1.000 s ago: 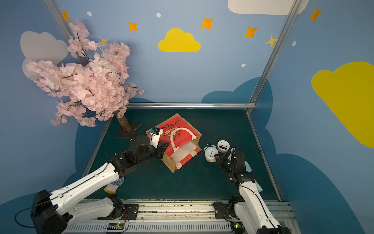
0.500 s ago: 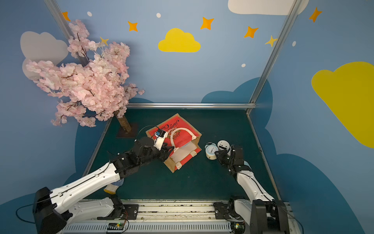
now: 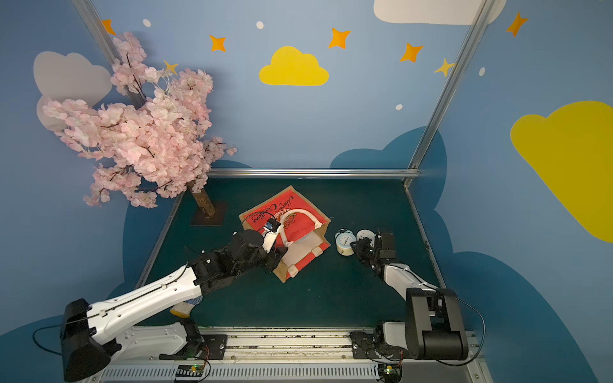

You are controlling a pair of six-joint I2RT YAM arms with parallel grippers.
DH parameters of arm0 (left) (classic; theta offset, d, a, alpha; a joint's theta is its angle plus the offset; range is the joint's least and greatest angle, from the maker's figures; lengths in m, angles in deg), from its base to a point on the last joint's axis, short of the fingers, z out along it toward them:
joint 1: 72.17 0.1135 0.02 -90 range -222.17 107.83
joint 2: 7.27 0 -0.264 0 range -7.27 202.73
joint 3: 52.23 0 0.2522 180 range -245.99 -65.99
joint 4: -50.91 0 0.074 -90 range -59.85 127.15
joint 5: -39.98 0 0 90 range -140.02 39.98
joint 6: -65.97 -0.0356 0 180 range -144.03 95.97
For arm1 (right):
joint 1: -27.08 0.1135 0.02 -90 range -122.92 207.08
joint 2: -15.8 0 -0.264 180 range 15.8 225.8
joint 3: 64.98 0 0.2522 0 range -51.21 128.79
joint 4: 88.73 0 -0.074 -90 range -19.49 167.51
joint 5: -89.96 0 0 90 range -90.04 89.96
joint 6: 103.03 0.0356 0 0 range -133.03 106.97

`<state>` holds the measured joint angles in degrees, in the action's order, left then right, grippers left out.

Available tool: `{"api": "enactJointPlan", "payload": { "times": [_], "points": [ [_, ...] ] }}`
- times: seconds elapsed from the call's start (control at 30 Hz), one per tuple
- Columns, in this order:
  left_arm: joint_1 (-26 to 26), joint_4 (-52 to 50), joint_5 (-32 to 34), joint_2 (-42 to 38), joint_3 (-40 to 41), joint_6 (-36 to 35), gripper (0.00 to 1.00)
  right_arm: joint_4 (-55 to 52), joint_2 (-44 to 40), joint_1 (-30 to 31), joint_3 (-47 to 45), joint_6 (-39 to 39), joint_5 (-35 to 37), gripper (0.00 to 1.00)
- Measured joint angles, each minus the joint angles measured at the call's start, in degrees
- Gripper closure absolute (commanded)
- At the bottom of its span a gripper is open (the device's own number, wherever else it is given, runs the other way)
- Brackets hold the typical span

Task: Take the alarm clock out of the canvas bag
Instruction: Place the alarm at the center of the board.

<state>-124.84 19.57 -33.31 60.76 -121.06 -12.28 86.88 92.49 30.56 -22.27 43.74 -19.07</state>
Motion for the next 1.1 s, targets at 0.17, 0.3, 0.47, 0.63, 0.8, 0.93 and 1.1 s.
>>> {"api": "enactJointPlan", "payload": {
  "times": [0.17,0.3,0.47,0.63,0.8,0.93,1.1],
  "points": [
    [-0.8,-2.0,2.8,2.9,-2.4,-0.2,0.48,3.6,4.9,0.0,2.5,0.3,0.1,0.81],
    [-1.0,-2.7,4.8,4.1,-3.1,-0.2,0.47,5.4,8.7,0.0,5.0,0.5,0.0,0.81],
    [-1.0,-3.6,5.9,5.6,-4.0,-0.2,0.47,8.3,13.9,0.0,8.5,0.9,-0.3,0.78],
    [-1.1,-3.8,6.4,6.7,-5.0,-0.3,0.47,9.8,15.1,0.0,8.8,1.1,-0.4,0.68],
    [-1.1,-4.2,7.3,9.0,-6.9,-0.6,0.47,9.7,15.8,-0.2,8.8,0.8,0.4,0.47],
    [-1.1,-4.8,8.4,9.7,-7.3,0.3,0.47,9.5,16.3,-0.4,8.8,0.3,0.6,0.39],
    [-1.1,-4.9,8.9,9.0,-7.3,0.7,0.47,9.3,16.1,-0.5,8.7,0.2,0.6,0.38]
  ]
}}
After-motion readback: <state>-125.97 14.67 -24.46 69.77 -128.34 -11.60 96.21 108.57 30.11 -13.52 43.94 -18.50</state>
